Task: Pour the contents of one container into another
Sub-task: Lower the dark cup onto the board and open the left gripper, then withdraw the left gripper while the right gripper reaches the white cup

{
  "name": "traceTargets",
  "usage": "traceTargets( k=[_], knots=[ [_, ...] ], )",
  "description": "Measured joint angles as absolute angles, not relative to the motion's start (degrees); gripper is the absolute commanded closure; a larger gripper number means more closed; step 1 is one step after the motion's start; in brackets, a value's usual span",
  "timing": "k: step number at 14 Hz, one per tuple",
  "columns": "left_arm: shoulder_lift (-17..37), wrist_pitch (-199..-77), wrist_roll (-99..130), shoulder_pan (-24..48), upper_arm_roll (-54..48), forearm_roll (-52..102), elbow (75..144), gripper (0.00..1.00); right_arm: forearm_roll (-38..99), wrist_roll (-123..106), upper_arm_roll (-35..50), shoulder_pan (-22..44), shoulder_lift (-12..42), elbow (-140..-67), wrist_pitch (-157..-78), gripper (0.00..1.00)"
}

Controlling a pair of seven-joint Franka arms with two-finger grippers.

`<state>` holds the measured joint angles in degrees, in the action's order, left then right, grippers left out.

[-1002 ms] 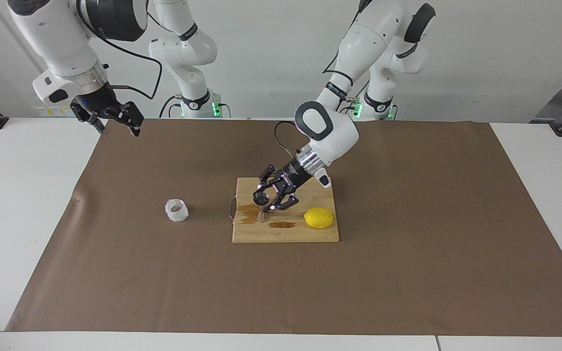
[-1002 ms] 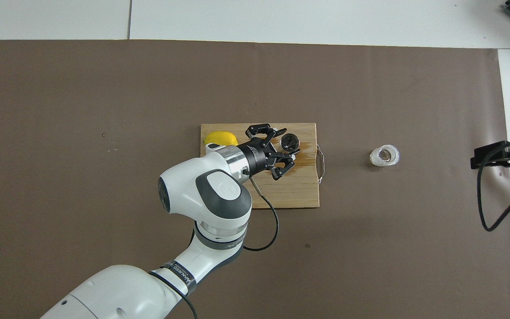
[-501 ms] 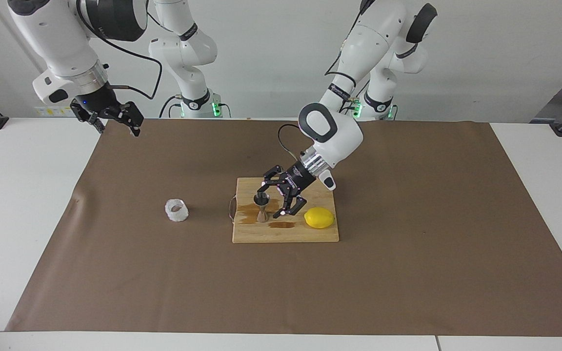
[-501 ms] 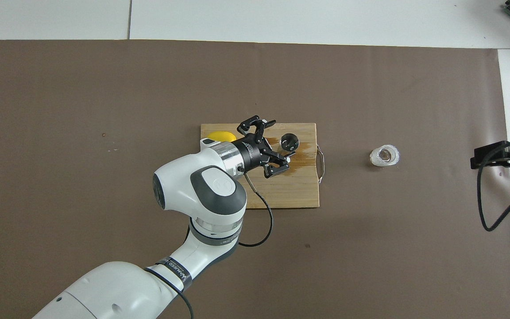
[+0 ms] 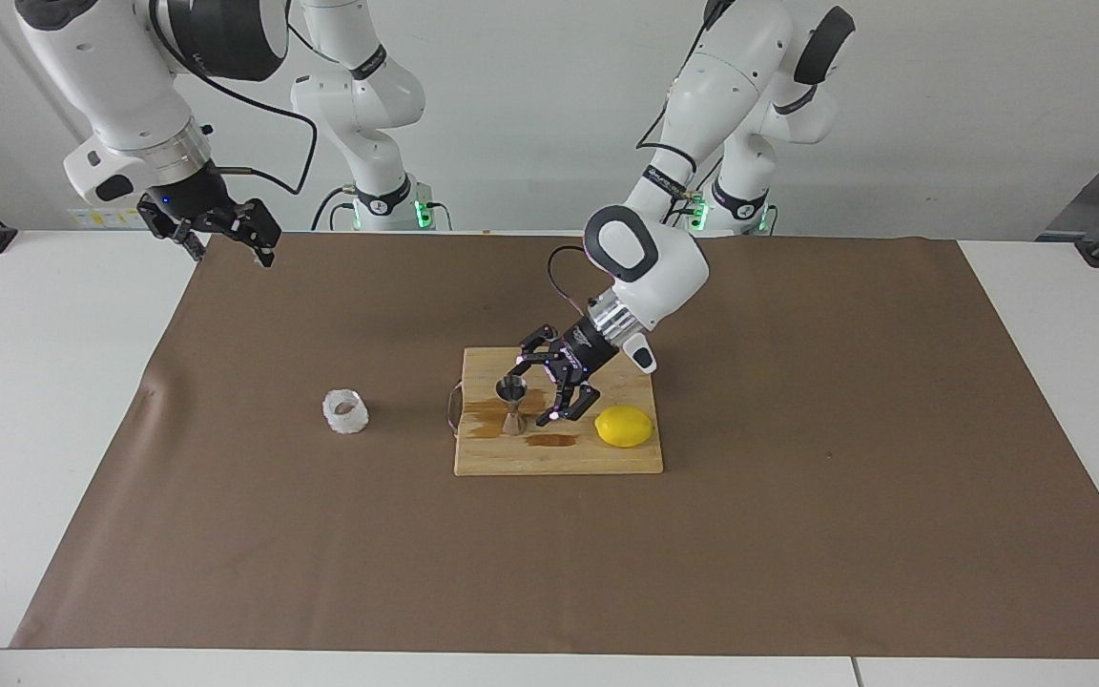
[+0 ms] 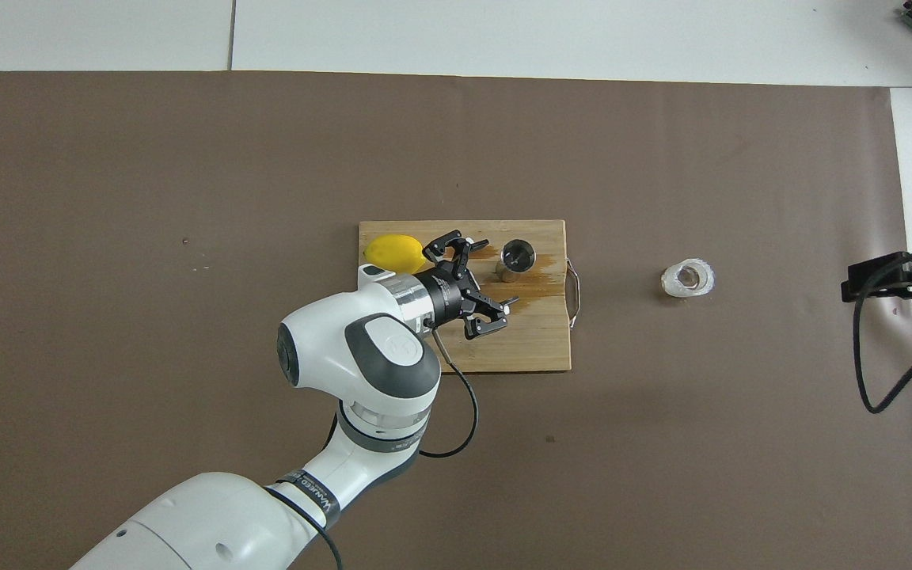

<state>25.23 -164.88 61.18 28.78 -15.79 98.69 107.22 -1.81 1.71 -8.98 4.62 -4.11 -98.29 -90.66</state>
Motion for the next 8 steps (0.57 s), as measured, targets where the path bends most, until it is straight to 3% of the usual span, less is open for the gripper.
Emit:
traceTargets(
  k=[8],
  knots=[
    [18.65, -159.09, 61.15, 25.06, -15.48, 88.22, 114.0, 0.0, -1.81, 1.71, -8.98, 4.62, -4.11, -98.29, -90.66, 0.0]
  ],
)
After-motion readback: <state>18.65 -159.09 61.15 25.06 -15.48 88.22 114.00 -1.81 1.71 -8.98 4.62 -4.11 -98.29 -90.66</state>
